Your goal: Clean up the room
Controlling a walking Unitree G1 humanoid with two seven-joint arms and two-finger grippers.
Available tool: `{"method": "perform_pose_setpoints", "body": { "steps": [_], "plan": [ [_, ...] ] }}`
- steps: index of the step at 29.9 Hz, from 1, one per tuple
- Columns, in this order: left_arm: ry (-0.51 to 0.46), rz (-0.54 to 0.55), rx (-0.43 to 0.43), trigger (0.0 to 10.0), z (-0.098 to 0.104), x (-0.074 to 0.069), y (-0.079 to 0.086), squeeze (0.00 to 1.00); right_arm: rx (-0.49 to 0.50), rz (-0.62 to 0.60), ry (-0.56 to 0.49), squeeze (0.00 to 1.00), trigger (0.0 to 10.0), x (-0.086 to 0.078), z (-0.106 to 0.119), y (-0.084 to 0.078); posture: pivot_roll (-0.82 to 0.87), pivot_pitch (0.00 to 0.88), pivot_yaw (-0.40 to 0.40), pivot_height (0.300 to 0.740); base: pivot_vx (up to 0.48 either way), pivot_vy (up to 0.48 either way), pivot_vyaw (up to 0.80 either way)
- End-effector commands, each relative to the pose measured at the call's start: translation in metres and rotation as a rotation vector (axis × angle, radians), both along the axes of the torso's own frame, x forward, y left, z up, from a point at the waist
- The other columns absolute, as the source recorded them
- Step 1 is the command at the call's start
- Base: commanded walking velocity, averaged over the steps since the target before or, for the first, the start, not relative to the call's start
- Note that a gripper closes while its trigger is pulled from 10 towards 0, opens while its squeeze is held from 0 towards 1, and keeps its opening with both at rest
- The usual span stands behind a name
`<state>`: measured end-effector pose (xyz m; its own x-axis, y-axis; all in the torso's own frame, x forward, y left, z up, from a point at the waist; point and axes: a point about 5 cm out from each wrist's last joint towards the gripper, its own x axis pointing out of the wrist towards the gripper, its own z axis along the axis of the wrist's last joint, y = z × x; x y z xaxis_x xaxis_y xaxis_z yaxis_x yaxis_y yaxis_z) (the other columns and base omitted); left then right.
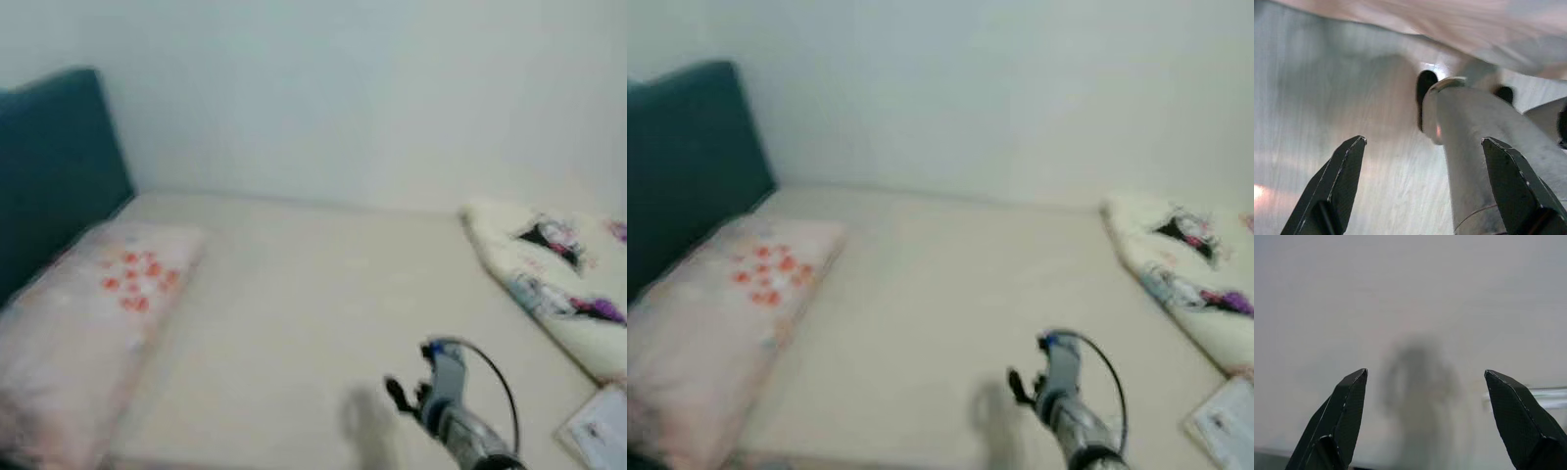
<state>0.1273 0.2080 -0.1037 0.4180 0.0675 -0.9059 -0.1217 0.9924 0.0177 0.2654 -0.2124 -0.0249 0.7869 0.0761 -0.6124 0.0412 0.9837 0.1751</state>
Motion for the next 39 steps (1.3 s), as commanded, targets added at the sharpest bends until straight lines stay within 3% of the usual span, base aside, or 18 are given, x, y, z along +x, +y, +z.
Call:
{"method": "perform_pose_setpoints", "body": {
  "steps": [1, 7, 15, 30, 39],
  "plan": [
    [0.018, -0.007, 0.002, 10.0, -0.001, -0.005, 0.002, 0.0, -0.003, -0.015, 0.024, 0.0, 10.0, -0.004, -0.003, -0.003, -0.04, 0.0, -0.035, 0.74, 0.0, -0.48, -0.77],
    [0.028, -0.004, 0.008, 10.0, -0.001, -0.008, 0.006, 0.0, -0.006, -0.007, 0.045, 0.0, 10.0, -0.007, -0.006, -0.003, -0.04, 0.0, -0.033, 0.74, 0.0, -0.48, -0.77],
    [0.035, -0.007, 0.019, 10.0, -0.001, -0.006, 0.005, 0.0, -0.001, 0.024, 0.042, 0.0, 10.0, -0.007, -0.006, 0.001, -0.05, 0.0, -0.032, 0.74, 0.0, -0.48, 0.0],
    [0.057, 0.021, 0.066, 10.0, -0.002, -0.003, 0.001, 0.0, 0.008, 0.065, 0.022, 0.0, 10.0, -0.004, -0.004, 0.004, -0.06, 0.0, -0.025, 0.74, 0.0, 0.0, 0.0],
    [0.077, 0.01, 0.086, 10.0, -0.003, -0.007, 0.001, 0.0, 0.074, 0.111, -0.093, 0.0, 10.0, 0.011, 0.011, 0.012, -0.06, 0.0, -0.021, 0.74, -0.285, 0.0, 0.0]
  ]
}}
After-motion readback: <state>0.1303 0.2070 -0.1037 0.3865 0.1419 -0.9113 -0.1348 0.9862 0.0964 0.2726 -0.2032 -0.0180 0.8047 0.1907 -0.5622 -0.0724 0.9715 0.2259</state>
